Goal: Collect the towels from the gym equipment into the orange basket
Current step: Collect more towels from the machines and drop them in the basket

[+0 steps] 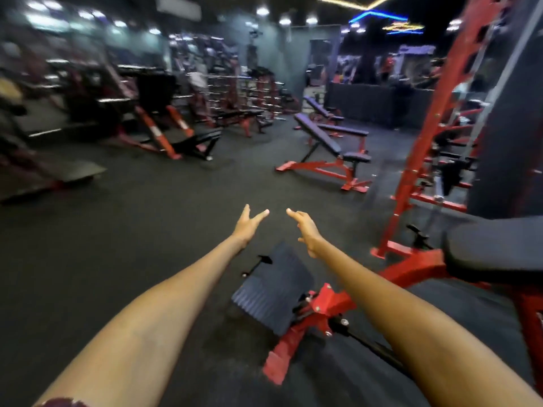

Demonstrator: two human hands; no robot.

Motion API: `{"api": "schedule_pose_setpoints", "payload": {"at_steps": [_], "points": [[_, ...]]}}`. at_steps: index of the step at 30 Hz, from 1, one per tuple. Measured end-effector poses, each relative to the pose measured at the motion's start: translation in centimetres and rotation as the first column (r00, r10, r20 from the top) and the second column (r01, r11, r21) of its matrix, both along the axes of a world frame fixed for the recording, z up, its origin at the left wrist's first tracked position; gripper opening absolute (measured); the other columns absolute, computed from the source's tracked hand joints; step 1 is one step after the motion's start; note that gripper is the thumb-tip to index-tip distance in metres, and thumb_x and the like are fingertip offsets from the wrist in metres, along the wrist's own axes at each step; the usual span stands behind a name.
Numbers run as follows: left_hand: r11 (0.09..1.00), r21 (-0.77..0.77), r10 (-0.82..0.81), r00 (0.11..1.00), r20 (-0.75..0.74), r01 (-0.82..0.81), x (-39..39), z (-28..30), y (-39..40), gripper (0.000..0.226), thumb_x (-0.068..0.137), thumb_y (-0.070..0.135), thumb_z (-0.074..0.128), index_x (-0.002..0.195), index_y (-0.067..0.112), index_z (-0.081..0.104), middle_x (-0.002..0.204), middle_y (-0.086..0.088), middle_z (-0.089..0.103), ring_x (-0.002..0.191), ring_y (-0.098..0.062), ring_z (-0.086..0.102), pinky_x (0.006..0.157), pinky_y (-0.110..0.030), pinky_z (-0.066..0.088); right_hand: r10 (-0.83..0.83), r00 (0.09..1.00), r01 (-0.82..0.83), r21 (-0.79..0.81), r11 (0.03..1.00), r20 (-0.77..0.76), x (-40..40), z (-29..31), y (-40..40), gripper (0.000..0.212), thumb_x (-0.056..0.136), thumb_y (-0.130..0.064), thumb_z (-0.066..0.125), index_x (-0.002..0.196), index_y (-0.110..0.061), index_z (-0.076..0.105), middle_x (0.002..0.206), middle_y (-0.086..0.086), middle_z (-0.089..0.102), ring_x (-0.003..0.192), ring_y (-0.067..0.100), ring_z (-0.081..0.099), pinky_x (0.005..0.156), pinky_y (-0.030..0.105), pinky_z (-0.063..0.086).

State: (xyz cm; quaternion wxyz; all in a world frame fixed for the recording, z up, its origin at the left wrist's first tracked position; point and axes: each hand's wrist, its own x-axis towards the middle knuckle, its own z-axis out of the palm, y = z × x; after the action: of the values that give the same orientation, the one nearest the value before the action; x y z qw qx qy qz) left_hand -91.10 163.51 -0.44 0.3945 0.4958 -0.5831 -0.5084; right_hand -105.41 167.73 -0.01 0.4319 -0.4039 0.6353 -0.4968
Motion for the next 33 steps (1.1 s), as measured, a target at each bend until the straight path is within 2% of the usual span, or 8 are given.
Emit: {"api": "schedule_pose_setpoints", "payload": {"at_steps": [6,12,23,33], "points": [[0.935,0.004,0.355,0.935,0.023,-0.355,13.4,1.1,-0.7,0.079,0.092,0.04,0.055,0.152,0.013,0.01,0.159,-0.003,0.017,0.145,-0.019,0.021,0.115,-0.03,0.018,0.321,0.947,-0.321,-0.038,0.946,-0.028,11.2,2.0,-6.4,0.065,0.093,-0.043,0.052,0.146,-0.011,0.031,0.15,0.005,0.035,0.138,0.022,0.034,0.107,0.039,0.031],[0.835,0.065,0.547,0.837,0.008,-0.546,20.9,0.3,0.9,0.083,0.089,0.048,0.054,0.152,0.019,0.008,0.159,-0.001,0.016,0.146,-0.021,0.02,0.118,-0.037,0.019,0.552,0.833,-0.553,-0.047,0.832,-0.043,20.0,1.3,-7.4,0.066,0.093,-0.043,0.052,0.147,-0.012,0.029,0.152,0.003,0.033,0.14,0.021,0.032,0.111,0.039,0.029],[0.72,0.083,0.692,0.721,-0.029,-0.689,29.4,-1.2,-0.9,0.081,0.09,0.047,0.052,0.152,0.02,0.008,0.159,0.002,0.016,0.146,-0.021,0.02,0.116,-0.037,0.018,0.696,0.717,-0.697,-0.042,0.716,-0.042,30.2,-0.3,-11.3,0.066,0.094,-0.043,0.05,0.147,-0.011,0.027,0.153,0.005,0.031,0.14,0.023,0.03,0.114,0.041,0.028],[0.714,0.084,0.7,0.713,-0.046,-0.695,42.1,-2.8,-13.3,0.079,0.092,0.045,0.05,0.153,0.019,0.007,0.159,-0.001,0.016,0.146,-0.021,0.019,0.116,-0.036,0.018,0.736,0.676,-0.737,-0.04,0.674,-0.041,44.0,-1.5,-24.4,0.067,0.093,-0.045,0.049,0.148,-0.013,0.027,0.153,0.004,0.031,0.14,0.022,0.031,0.113,0.041,0.028]]}}
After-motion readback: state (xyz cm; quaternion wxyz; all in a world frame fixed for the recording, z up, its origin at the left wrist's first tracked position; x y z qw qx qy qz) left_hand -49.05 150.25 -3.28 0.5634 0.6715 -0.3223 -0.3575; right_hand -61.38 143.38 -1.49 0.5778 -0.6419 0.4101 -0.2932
